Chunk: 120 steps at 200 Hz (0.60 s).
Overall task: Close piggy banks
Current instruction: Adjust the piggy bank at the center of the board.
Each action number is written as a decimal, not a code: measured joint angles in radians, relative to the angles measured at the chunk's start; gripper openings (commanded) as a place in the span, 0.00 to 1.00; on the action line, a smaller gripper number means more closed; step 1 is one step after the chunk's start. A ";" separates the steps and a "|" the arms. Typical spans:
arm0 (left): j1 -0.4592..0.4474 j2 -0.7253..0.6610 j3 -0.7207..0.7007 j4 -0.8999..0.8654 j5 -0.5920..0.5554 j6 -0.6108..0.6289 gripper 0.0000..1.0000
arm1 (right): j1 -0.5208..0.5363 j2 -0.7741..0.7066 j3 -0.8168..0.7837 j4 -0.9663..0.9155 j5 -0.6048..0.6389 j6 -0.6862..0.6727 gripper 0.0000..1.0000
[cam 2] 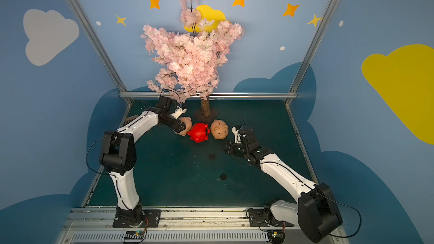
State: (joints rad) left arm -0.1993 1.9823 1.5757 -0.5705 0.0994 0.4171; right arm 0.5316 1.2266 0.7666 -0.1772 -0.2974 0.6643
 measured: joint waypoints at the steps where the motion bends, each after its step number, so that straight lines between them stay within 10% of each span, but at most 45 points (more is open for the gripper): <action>1: 0.000 0.000 0.000 0.000 0.000 0.000 0.91 | 0.000 0.000 0.000 0.000 0.000 0.000 0.43; 120: -0.004 -0.055 -0.039 -0.005 -0.013 -0.056 0.78 | 0.000 0.002 0.000 0.001 -0.004 0.001 0.43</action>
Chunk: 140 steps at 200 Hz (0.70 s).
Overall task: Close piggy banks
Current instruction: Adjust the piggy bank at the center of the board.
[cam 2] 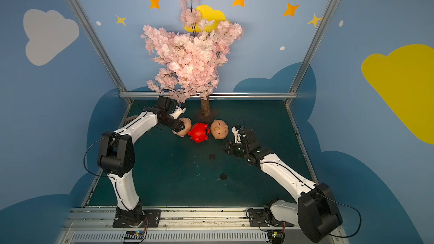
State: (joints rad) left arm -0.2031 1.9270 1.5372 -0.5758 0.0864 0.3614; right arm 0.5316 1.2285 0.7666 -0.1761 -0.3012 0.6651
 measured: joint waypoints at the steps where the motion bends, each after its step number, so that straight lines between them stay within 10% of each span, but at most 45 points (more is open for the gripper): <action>1: 0.000 -0.003 -0.002 0.000 -0.001 -0.002 0.78 | 0.000 0.000 0.000 0.000 0.000 0.000 0.43; 140: -0.074 -0.351 -0.314 -0.108 -0.036 -0.373 0.77 | 0.000 0.088 0.001 0.038 -0.087 -0.001 0.42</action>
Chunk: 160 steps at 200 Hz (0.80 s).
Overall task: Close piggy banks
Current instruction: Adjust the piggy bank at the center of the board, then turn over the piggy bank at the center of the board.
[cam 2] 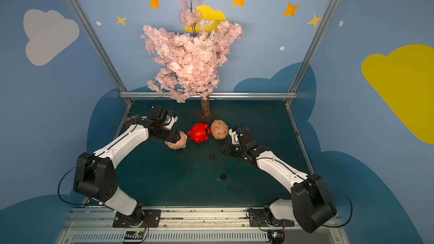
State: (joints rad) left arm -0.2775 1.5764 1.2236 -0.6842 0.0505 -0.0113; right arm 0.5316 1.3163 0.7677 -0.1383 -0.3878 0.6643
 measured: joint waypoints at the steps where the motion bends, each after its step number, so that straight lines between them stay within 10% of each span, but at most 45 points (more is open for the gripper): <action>1: -0.002 -0.004 -0.004 0.000 0.001 -0.003 0.77 | 0.000 0.000 0.000 0.000 0.000 0.000 0.42; 99: -0.022 -0.138 -0.077 0.018 -0.037 -0.154 0.84 | 0.000 -0.002 0.002 0.005 -0.002 0.000 0.42; 160: 0.006 0.031 -0.031 0.072 -0.047 -0.176 0.69 | 0.000 -0.031 0.002 -0.001 0.002 -0.005 0.42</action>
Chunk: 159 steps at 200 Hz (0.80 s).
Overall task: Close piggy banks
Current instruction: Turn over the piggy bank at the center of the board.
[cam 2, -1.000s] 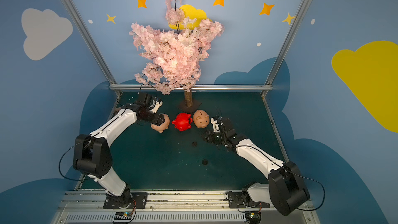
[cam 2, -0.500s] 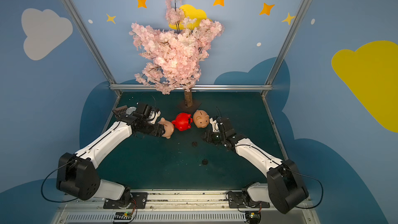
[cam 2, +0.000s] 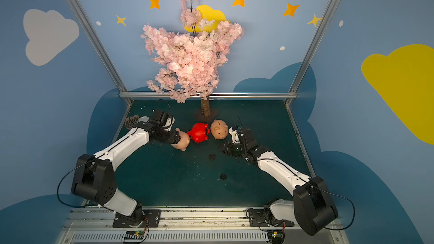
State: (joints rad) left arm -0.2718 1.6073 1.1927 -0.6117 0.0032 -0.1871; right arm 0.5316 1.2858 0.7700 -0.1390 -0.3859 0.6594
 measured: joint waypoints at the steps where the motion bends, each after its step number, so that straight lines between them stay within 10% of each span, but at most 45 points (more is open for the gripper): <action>1: 0.001 0.003 0.002 0.000 0.000 0.000 0.69 | 0.000 -0.001 0.000 0.000 0.000 -0.001 0.42; 39: 0.012 0.016 0.010 0.010 0.016 0.005 0.42 | 0.000 -0.021 0.000 -0.001 0.003 -0.006 0.42; 159: 0.013 -0.005 0.009 -0.052 0.101 -0.010 0.17 | 0.000 -0.023 0.000 -0.002 0.003 -0.006 0.42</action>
State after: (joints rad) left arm -0.2584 1.6020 1.2018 -0.6636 0.1043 -0.1974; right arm 0.5316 1.2633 0.7700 -0.1406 -0.3824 0.6533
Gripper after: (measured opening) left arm 0.182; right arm 0.422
